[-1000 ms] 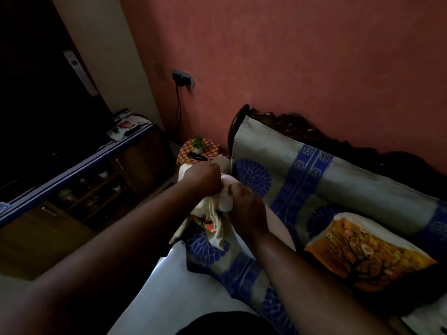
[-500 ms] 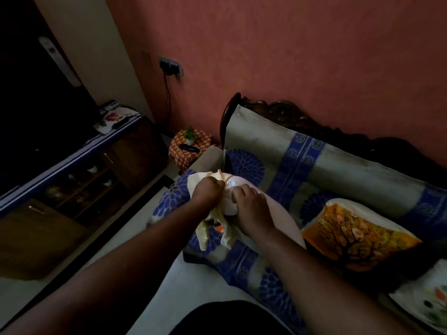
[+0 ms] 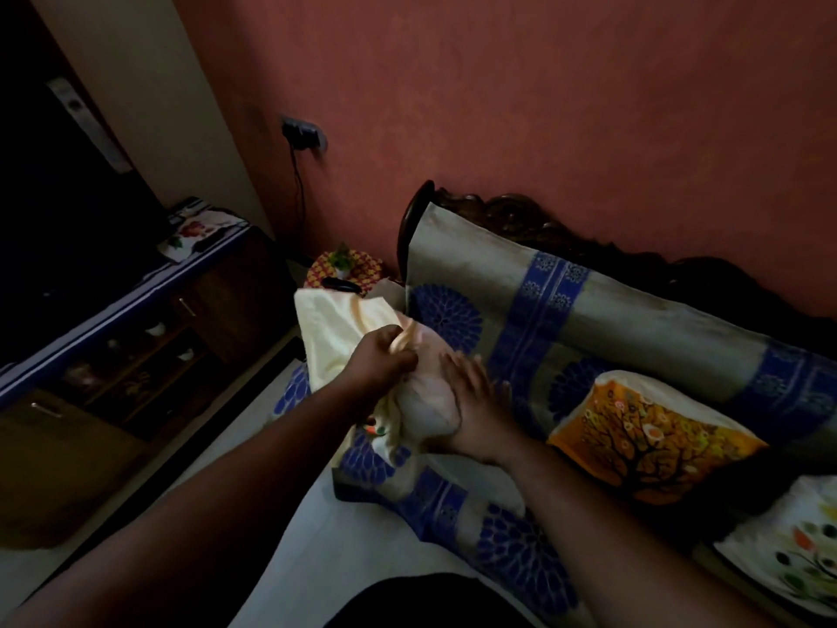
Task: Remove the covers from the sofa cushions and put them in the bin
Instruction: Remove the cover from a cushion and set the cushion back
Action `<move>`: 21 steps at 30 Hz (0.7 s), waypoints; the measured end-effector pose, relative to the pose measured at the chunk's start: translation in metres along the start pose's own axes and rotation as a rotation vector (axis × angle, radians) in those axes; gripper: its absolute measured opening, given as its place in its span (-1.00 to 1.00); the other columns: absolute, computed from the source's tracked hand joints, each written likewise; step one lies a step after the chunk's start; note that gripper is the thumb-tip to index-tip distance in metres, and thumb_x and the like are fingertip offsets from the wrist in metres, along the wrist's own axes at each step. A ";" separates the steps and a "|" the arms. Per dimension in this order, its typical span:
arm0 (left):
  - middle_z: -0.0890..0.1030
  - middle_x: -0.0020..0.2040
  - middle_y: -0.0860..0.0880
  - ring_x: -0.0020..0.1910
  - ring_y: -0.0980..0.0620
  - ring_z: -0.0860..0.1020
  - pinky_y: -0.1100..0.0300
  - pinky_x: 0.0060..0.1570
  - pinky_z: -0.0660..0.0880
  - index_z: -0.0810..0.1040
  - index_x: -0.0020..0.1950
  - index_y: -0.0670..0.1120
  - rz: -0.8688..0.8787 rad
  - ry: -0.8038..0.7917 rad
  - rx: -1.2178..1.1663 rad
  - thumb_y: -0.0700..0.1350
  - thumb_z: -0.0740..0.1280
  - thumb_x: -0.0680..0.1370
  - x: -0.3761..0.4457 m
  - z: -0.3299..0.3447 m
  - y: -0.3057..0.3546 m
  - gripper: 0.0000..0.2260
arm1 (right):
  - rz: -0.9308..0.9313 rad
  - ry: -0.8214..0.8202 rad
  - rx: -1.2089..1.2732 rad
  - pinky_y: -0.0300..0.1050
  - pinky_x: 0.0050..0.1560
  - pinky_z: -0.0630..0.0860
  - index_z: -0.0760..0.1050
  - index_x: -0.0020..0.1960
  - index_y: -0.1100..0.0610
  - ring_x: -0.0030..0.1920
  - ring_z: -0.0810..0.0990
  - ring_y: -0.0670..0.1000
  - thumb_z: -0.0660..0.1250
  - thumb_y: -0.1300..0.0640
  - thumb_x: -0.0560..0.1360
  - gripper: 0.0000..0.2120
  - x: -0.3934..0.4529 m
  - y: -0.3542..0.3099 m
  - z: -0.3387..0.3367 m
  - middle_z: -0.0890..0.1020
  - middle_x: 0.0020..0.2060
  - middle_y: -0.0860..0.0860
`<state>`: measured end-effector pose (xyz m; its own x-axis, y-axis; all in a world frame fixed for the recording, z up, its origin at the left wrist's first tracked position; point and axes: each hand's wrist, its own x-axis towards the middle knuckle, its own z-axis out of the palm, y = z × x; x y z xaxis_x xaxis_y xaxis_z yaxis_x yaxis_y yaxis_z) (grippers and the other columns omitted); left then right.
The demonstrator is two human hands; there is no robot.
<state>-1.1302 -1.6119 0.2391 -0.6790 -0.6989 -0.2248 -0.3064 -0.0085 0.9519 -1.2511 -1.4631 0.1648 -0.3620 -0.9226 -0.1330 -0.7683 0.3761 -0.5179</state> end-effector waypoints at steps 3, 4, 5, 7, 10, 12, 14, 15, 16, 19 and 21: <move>0.64 -0.14 -0.11 -0.14 -0.05 0.61 0.03 -0.11 0.52 0.55 0.01 -0.22 0.115 -0.090 0.180 -0.14 0.43 0.46 -0.002 0.002 0.010 -0.80 | -0.014 0.073 0.042 0.14 0.35 0.39 -0.12 0.62 -0.12 0.43 0.32 0.19 0.50 -0.22 0.37 0.06 0.000 -0.003 -0.004 0.20 0.50 0.08; 0.62 -0.11 -0.11 -0.12 -0.06 0.59 0.03 -0.13 0.48 0.52 0.04 -0.19 0.187 -0.068 0.452 -0.06 0.42 0.53 0.000 0.007 0.016 -0.77 | -0.043 0.096 0.006 0.09 0.23 0.46 0.05 0.61 -0.02 0.30 0.44 0.19 0.48 -0.13 0.42 -0.08 0.000 -0.009 -0.007 0.34 0.40 0.11; 0.61 -0.08 -0.12 -0.09 -0.10 0.59 0.04 -0.17 0.42 0.49 0.09 -0.16 0.250 0.002 0.784 0.03 0.35 0.59 0.001 0.011 0.022 -0.73 | -0.088 0.125 -0.065 0.07 0.14 0.49 0.19 0.57 0.06 0.19 0.51 0.19 0.44 -0.07 0.47 -0.24 0.003 -0.018 -0.008 0.42 0.31 0.12; 0.63 -0.01 -0.11 -0.04 -0.15 0.62 0.09 -0.24 0.32 0.45 0.21 -0.09 0.361 0.122 1.253 0.10 0.21 0.66 -0.002 0.018 0.039 -0.71 | -0.144 0.172 -0.208 0.03 0.03 0.53 0.45 0.39 0.17 0.05 0.61 0.16 0.43 0.03 0.49 -0.49 0.010 -0.037 -0.008 0.57 0.17 0.13; 0.66 -0.02 -0.06 -0.07 -0.11 0.65 0.11 -0.26 0.31 0.50 0.19 -0.04 0.537 0.049 1.485 0.07 0.11 0.69 -0.005 0.025 0.051 -0.74 | -0.202 0.156 -0.355 -0.17 -0.04 0.56 0.63 0.13 0.23 -0.03 0.68 0.06 0.55 0.04 0.42 -0.62 0.022 -0.053 -0.001 0.69 0.03 0.18; 0.67 -0.03 -0.05 -0.07 -0.09 0.64 0.12 -0.23 0.34 0.55 0.16 0.01 0.563 -0.032 1.375 0.08 0.15 0.68 -0.013 0.032 0.057 -0.75 | -0.182 0.097 -0.289 -0.53 0.05 0.35 0.53 0.32 0.23 0.12 0.56 -0.13 0.25 -0.19 0.58 -0.45 0.016 -0.063 -0.013 0.60 0.27 0.17; 0.67 -0.04 -0.08 -0.06 -0.14 0.64 0.11 -0.21 0.40 0.56 0.14 0.04 0.618 -0.097 1.229 0.08 0.21 0.64 -0.021 0.037 0.062 -0.79 | -0.240 0.102 -0.234 -0.62 0.08 0.24 0.41 0.43 0.28 0.34 0.49 -0.06 0.05 -0.31 0.50 -0.22 0.020 -0.064 -0.024 0.48 0.41 0.18; 0.68 -0.04 -0.11 -0.05 -0.18 0.64 0.09 -0.19 0.45 0.56 0.16 0.04 0.643 -0.091 1.178 0.06 0.25 0.62 -0.023 0.034 0.064 -0.80 | -0.275 0.108 -0.277 -0.55 0.20 0.25 0.34 0.48 0.30 0.45 0.40 0.08 -0.05 -0.17 0.63 -0.34 0.023 -0.062 -0.029 0.42 0.45 0.22; 0.67 -0.03 -0.12 -0.05 -0.19 0.64 0.06 -0.15 0.50 0.55 0.20 0.03 0.656 -0.046 1.117 0.03 0.28 0.59 -0.025 0.027 0.064 -0.78 | -0.199 0.145 -0.252 -0.33 0.29 0.31 0.34 0.48 0.28 0.45 0.39 0.19 -0.14 0.05 0.69 -0.47 0.028 -0.061 -0.033 0.44 0.42 0.26; 0.65 0.03 -0.05 -0.04 -0.15 0.61 -0.02 -0.05 0.45 0.55 0.21 0.02 0.810 0.286 1.155 -0.03 0.35 0.49 -0.016 -0.017 0.057 -0.71 | -0.032 0.460 0.146 0.02 0.04 0.50 0.57 0.22 0.14 0.10 0.60 0.20 0.24 0.10 0.57 -0.72 0.038 -0.079 -0.060 0.66 0.09 0.18; 0.59 0.01 -0.05 -0.07 -0.16 0.56 -0.02 -0.09 0.35 0.49 0.17 0.01 0.833 0.443 1.252 -0.01 0.37 0.47 -0.009 -0.036 0.048 -0.71 | -0.032 0.527 0.275 -0.01 0.03 0.54 0.51 0.31 0.06 0.07 0.61 0.15 0.37 0.04 0.53 -0.64 0.033 -0.085 -0.063 0.67 0.10 0.11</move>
<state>-1.1148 -1.6314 0.2947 -0.7593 -0.3526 0.5470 -0.4501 0.8916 -0.0500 -1.2309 -1.5200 0.2580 -0.6080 -0.7402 0.2872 -0.6439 0.2480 -0.7238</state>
